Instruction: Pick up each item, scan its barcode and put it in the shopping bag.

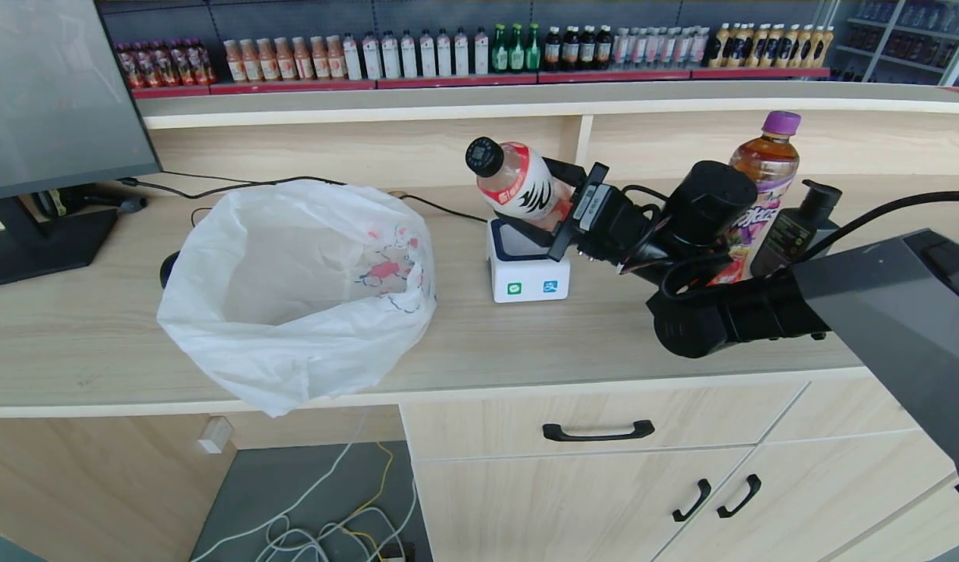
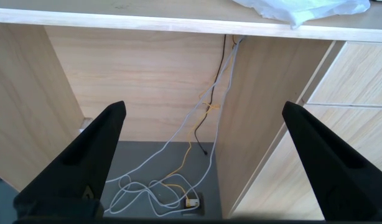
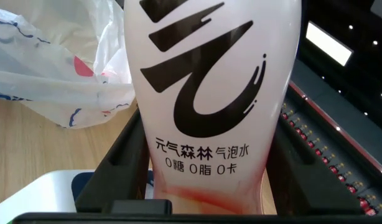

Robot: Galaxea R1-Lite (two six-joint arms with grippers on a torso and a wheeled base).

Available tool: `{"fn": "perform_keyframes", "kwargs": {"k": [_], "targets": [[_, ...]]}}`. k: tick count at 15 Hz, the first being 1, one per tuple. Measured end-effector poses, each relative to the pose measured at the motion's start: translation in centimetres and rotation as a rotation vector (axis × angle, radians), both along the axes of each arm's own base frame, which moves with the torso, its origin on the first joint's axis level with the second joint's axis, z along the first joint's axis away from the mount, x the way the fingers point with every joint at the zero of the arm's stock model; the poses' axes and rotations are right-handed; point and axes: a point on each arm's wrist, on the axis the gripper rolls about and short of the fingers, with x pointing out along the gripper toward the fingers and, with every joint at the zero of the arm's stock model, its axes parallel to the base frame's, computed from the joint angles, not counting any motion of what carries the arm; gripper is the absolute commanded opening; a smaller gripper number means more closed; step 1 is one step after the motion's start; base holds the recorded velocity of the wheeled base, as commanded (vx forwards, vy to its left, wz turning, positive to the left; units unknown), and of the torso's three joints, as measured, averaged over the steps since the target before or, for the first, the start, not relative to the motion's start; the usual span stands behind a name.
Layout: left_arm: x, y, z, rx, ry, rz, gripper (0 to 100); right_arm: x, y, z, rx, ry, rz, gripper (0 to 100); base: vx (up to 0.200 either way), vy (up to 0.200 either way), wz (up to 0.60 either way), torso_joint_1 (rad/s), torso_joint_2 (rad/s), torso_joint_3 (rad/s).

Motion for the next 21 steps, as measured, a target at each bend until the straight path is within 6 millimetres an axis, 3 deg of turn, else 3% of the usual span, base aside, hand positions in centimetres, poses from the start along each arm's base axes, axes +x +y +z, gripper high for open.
{"fn": "perform_keyframes", "kwargs": {"k": [21], "targets": [[0.0,0.0,0.0,-0.006,-0.001,0.000,100,-0.9,1.2,0.4,-0.004,-0.024,0.028,0,0.000,0.000,0.00,0.000,0.00,0.000]]}}
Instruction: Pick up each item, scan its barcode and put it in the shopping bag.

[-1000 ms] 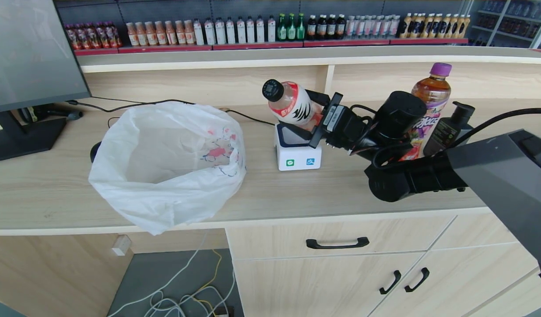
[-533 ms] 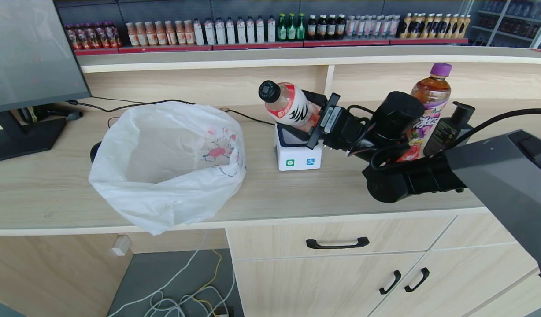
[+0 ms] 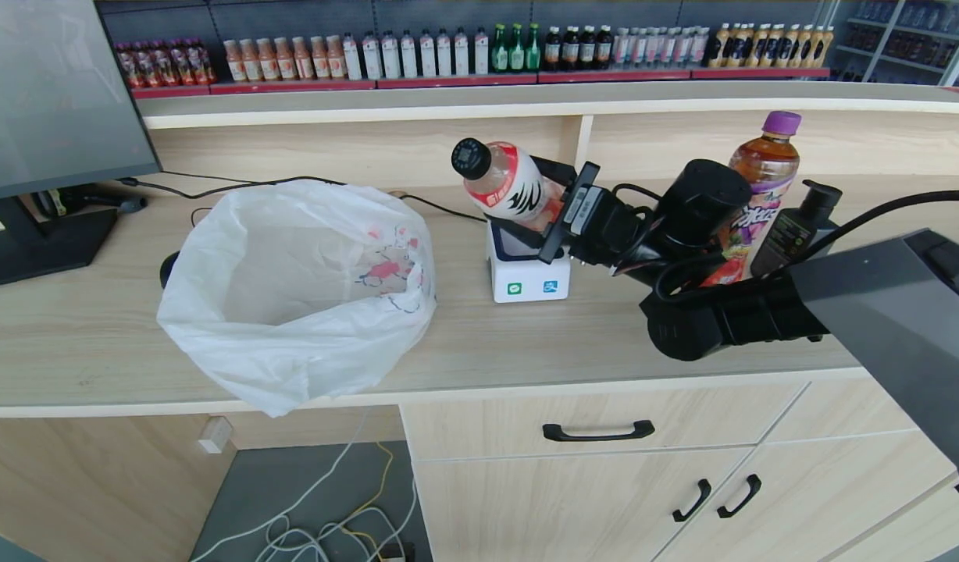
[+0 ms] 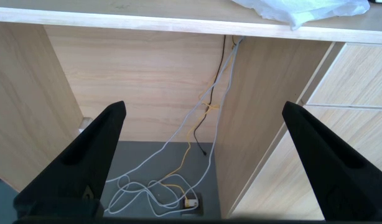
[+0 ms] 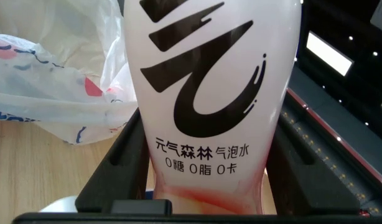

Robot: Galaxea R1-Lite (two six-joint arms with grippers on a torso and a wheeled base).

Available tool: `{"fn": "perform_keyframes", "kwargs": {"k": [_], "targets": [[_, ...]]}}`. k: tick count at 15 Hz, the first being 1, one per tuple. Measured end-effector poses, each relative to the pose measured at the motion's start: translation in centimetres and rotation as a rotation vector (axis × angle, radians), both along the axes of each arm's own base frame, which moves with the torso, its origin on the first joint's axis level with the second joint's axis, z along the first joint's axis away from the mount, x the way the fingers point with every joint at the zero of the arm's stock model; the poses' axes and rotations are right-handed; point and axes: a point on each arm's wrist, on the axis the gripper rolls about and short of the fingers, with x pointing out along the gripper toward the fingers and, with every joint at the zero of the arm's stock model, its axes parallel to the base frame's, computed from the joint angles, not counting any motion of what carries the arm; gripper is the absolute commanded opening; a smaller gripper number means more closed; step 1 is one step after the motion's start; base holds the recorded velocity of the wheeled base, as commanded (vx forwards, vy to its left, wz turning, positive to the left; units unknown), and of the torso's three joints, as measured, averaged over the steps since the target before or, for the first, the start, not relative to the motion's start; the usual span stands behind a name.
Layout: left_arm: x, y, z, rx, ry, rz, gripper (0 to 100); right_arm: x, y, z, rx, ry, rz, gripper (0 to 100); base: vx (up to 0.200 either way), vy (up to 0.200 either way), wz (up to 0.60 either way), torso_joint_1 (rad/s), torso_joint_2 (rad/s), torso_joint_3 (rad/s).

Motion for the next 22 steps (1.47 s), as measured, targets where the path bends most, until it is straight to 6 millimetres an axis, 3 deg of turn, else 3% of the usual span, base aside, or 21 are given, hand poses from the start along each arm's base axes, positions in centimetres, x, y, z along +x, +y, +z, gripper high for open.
{"fn": "perform_keyframes", "kwargs": {"k": [9,11,16,22], "targets": [[0.0,0.0,0.0,0.003,0.001,0.000,100,-3.4,-0.5,2.0,0.070,0.075,-0.028,0,0.000,0.000,0.00,0.000,0.00,0.000],[0.0,0.0,0.0,0.003,0.001,0.000,100,-4.6,-0.8,2.7,0.162,0.110,-0.033,0,0.000,0.000,0.00,0.000,0.00,0.000],[0.0,0.0,0.0,0.003,0.001,0.000,100,-7.1,-0.7,1.6,0.589,0.420,-0.060,0,0.000,0.000,0.00,0.000,0.00,0.000],[0.0,0.0,0.0,0.003,0.001,0.001,100,-8.4,-0.3,1.1,0.678,0.557,-0.028,0,0.000,0.000,0.00,0.000,0.00,0.000]]}}
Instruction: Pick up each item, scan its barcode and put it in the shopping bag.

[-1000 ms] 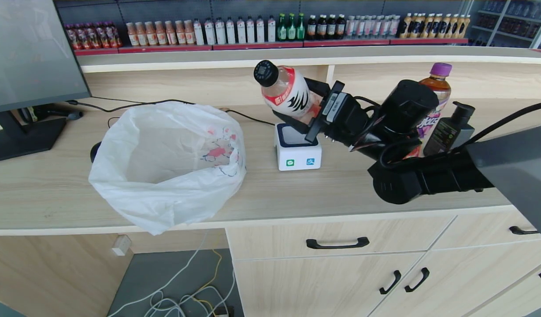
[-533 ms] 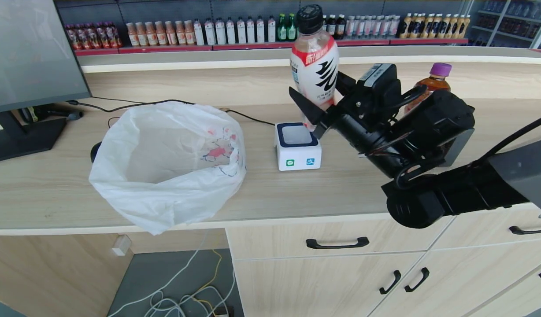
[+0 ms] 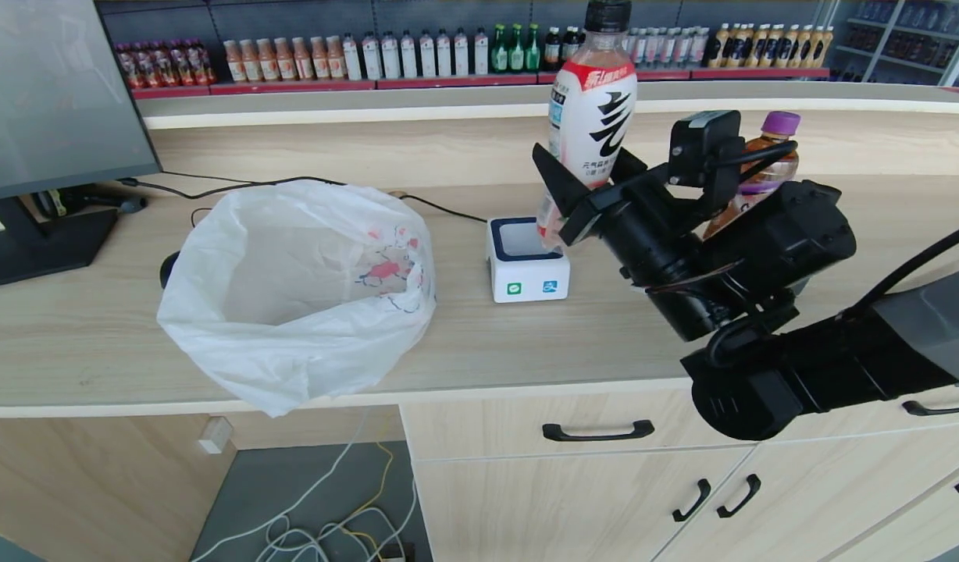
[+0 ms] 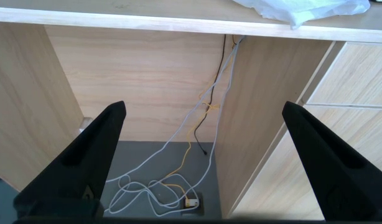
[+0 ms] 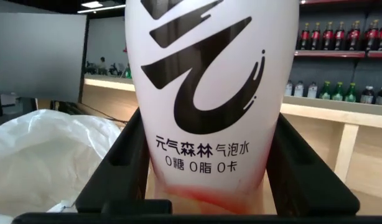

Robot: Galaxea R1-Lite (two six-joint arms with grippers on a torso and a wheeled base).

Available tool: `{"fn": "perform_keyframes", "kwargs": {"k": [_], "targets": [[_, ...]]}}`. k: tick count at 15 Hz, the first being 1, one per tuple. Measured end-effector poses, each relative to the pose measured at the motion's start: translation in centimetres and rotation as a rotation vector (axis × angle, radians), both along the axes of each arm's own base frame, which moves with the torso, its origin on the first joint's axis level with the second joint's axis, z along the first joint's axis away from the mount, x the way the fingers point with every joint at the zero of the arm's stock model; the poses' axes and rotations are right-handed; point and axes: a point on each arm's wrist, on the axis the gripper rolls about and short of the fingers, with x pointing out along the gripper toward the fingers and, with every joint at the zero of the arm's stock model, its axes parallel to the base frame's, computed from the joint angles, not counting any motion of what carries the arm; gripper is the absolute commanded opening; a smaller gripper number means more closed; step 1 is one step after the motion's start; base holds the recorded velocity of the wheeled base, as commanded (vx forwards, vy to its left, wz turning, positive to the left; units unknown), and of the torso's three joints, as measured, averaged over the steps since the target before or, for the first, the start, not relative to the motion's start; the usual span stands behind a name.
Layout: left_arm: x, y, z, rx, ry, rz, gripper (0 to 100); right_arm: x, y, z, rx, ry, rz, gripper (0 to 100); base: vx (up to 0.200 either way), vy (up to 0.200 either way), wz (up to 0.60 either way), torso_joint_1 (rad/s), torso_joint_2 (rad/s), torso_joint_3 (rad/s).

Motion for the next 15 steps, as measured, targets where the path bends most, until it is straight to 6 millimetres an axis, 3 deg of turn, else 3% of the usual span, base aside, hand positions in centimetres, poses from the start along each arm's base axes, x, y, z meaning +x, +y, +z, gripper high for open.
{"fn": "perform_keyframes", "kwargs": {"k": [3,7,12,15], "targets": [[0.0,0.0,0.0,0.000,0.000,-0.001,100,-0.7,-0.7,0.2,0.102,0.077,-0.087,0,0.000,0.000,0.00,0.000,0.00,0.000],[0.0,0.0,0.0,0.001,0.000,-0.001,100,-2.9,-1.2,-1.0,0.104,0.174,-0.076,0,0.000,0.000,0.00,0.000,0.00,0.000],[0.0,0.0,0.0,0.000,0.000,-0.001,100,-4.7,-1.6,0.1,0.166,0.194,-0.013,0,-0.200,0.000,0.00,0.006,0.00,0.000],[0.0,0.0,0.0,0.000,0.000,-0.001,100,-5.0,-2.0,0.2,0.168,0.195,-0.015,0,0.000,0.000,0.00,0.000,0.00,0.000]]}}
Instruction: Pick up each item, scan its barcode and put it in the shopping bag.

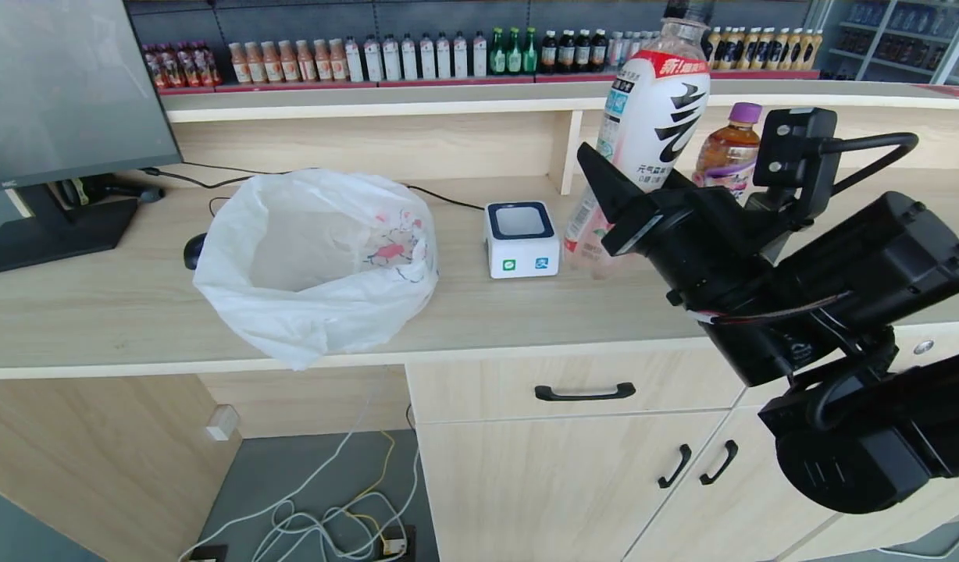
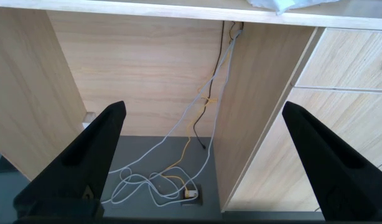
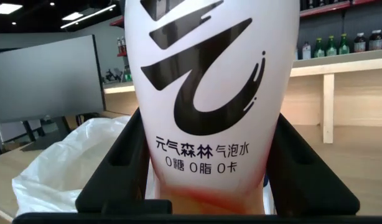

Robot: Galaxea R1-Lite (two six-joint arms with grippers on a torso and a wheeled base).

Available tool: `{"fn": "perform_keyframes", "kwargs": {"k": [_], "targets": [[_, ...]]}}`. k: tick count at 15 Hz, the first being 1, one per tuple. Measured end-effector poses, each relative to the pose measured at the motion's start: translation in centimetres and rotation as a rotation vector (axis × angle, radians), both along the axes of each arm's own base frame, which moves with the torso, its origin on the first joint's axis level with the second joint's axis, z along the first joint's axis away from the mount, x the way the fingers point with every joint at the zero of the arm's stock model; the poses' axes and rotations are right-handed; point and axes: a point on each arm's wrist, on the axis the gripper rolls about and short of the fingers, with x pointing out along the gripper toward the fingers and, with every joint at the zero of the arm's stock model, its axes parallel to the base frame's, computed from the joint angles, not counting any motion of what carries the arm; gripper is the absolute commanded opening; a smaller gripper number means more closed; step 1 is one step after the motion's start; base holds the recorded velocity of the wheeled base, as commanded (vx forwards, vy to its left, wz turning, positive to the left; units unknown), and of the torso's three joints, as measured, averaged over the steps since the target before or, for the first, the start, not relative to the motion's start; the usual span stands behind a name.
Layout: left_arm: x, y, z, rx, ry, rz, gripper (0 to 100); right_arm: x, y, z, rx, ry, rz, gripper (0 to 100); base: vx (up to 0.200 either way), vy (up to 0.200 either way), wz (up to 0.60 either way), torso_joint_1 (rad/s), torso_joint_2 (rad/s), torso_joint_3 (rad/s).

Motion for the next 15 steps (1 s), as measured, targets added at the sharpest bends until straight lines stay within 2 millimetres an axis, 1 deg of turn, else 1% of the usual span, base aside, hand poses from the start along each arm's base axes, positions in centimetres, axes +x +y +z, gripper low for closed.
{"fn": "perform_keyframes", "kwargs": {"k": [1,7,15], "targets": [[0.00,0.00,0.00,0.000,0.000,0.000,100,0.11,-0.27,0.06,0.003,0.000,-0.007,0,0.000,0.000,0.00,0.000,0.00,0.000],[0.00,0.00,-0.01,-0.001,0.001,0.000,100,0.12,-1.00,0.59,0.015,-0.009,-0.027,0,0.000,0.200,0.00,0.010,0.00,0.002],[0.00,0.00,0.00,-0.006,0.000,0.001,100,0.26,-1.00,0.85,0.018,-0.025,-0.031,0,0.000,0.200,0.00,0.007,0.00,0.003]]}}
